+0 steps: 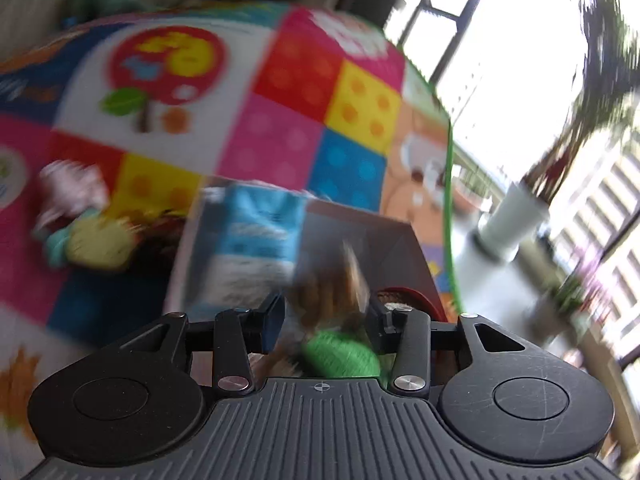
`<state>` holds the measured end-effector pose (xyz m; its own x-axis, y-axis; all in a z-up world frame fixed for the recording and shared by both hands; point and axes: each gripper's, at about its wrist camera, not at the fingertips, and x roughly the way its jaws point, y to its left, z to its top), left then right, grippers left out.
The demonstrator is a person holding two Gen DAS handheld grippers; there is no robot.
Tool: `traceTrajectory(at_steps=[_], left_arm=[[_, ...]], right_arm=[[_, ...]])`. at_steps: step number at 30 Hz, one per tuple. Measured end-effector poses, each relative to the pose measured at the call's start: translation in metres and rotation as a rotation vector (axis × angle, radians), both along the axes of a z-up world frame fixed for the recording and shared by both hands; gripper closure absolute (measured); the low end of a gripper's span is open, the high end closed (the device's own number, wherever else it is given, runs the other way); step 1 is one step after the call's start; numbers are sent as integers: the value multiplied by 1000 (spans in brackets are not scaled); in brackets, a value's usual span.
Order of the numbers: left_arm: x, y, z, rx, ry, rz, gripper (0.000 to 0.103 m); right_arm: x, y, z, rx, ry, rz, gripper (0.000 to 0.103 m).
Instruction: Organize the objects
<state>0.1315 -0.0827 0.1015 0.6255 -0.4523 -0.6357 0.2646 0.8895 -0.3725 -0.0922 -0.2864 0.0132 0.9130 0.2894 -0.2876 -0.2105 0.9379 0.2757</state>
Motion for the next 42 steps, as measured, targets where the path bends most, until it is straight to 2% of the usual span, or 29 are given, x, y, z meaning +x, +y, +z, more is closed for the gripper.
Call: traceTrajectory(at_steps=[3, 6, 14, 17, 20, 24, 26, 32, 34, 36, 38, 42], left_arm=[[-30, 34, 2, -15, -23, 21, 59], [-53, 58, -1, -10, -16, -5, 59], [-106, 79, -19, -9, -73, 12, 59], [-123, 83, -33, -29, -69, 36, 59], [-131, 91, -44, -38, -59, 63, 59], [-135, 107, -48, -63, -78, 83, 59], [-137, 117, -51, -74, -93, 101, 59], [-129, 151, -61, -137, -99, 186, 59], [-126, 163, -62, -153, -120, 226, 59], [-119, 176, -62, -154, -145, 278, 59], [-109, 189, -62, -141, -166, 333, 59], [-89, 209, -66, -145, -163, 433, 59]], right_arm=[[3, -1, -1, 5, 26, 3, 0], [7, -2, -2, 9, 52, 1, 0], [16, -3, -5, 14, 116, -11, 0], [21, -3, -7, 18, 145, -8, 0], [28, -2, -9, 16, 190, -11, 0], [45, 1, -14, -10, 314, -15, 0], [48, 6, -15, -38, 333, -17, 0], [53, 28, -15, -210, 376, 0, 0], [58, 40, -15, -313, 404, 12, 0], [64, 48, -9, -380, 427, 59, 0], [71, 52, 3, -369, 460, 123, 0], [85, 85, 68, -407, 306, 201, 0]])
